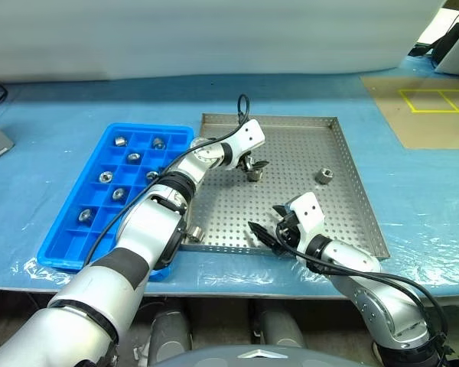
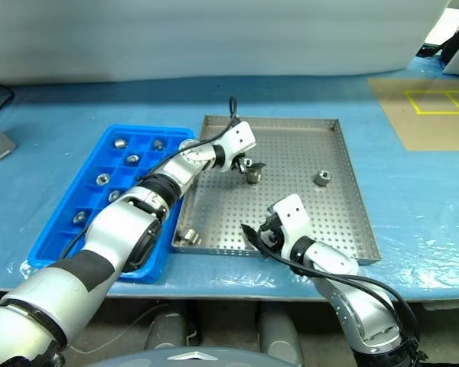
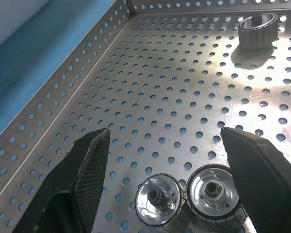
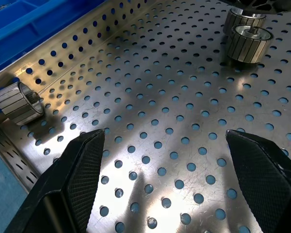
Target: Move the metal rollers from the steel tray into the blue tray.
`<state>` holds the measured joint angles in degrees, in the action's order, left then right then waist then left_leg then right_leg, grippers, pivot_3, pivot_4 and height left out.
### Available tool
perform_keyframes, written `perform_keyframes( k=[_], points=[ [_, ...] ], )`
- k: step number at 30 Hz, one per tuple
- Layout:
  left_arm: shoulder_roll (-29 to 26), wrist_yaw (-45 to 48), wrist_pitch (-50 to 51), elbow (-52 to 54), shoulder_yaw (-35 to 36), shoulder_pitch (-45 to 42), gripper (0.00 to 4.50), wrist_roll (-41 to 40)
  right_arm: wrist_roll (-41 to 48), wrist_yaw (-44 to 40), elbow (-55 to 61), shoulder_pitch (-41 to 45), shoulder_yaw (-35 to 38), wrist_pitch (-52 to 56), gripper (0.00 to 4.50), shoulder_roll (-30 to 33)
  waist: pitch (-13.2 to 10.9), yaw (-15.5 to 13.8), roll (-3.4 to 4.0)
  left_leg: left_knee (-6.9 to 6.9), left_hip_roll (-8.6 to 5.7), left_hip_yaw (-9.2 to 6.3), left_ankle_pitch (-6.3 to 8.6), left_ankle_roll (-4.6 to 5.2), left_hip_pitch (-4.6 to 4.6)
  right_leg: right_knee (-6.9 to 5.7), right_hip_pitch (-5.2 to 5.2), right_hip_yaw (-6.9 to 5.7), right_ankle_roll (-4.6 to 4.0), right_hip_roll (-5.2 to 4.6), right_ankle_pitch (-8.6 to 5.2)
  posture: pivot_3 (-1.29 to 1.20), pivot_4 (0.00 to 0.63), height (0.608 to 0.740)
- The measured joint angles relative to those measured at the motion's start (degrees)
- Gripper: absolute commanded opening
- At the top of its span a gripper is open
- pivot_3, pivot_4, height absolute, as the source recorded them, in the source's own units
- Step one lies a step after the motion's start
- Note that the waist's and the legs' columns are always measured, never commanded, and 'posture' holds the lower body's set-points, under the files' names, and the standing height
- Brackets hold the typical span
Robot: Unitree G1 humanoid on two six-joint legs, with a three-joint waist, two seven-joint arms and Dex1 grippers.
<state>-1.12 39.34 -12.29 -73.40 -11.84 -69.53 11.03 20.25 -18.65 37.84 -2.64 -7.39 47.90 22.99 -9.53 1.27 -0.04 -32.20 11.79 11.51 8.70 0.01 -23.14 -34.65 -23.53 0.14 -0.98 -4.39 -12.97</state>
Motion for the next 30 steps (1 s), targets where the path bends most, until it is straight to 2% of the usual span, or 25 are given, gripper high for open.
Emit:
perform_keyframes(
  k=[11, 22, 25, 27, 30],
  points=[
    [0.2, 2.9, -1.1, 0.1, -3.0, 3.5, 3.8, 3.5, -0.6, 0.0, 0.0, -0.3, -0.1, 0.0, 4.16, 0.7, 0.0, 0.9, -0.02, 0.01, 0.0, -0.02, 0.01, 0.0, -0.01, 0.02, -0.01, -0.01, 0.01, -0.02, 0.0, -0.51, 0.15, 0.74],
    [0.7, -3.6, -1.1, 0.0, -4.6, 4.1, 3.8, 6.6, -1.2, 0.0, 0.0, -0.5, -0.1, 0.0, 4.16, 1.0, 0.0, 1.2, -0.02, 0.01, 0.0, -0.11, 0.01, 0.0, 0.02, 0.03, 0.0, -0.02, 0.02, -0.01, -0.01, -0.52, 0.15, 0.74],
    [0.6, -3.9, -1.7, 0.1, -5.4, 4.5, 3.23, 7.7, -1.3, 0.1, 0.0, -0.8, -0.1, 0.0, 4.16, 1.0, 0.0, 1.2, -0.02, 0.0, 0.0, -0.12, 0.01, 0.0, 0.02, 0.03, 0.0, -0.01, 0.03, -0.01, -0.02, -0.52, 0.15, 0.74],
    [0.4, -3.3, -2.2, 0.3, -5.7, 4.7, 2.65, 8.0, -1.3, 0.1, 0.0, -0.8, -0.1, 0.0, 4.16, 1.0, 0.0, 1.2, -0.02, 0.01, 0.0, -0.13, 0.01, 0.0, 0.02, 0.04, 0.0, -0.02, 0.03, -0.01, -0.02, -0.52, 0.15, 0.74],
    [0.4, -2.9, -2.2, 0.8, -6.2, 4.8, 2.65, 8.5, -1.3, 0.2, 0.0, -0.9, -0.1, 0.0, 4.16, 1.1, 0.0, 1.2, -0.02, 0.02, 0.0, -0.15, 0.01, 0.0, 0.02, 0.05, 0.01, -0.02, 0.04, -0.01, -0.02, -0.52, 0.15, 0.74]
  ],
)
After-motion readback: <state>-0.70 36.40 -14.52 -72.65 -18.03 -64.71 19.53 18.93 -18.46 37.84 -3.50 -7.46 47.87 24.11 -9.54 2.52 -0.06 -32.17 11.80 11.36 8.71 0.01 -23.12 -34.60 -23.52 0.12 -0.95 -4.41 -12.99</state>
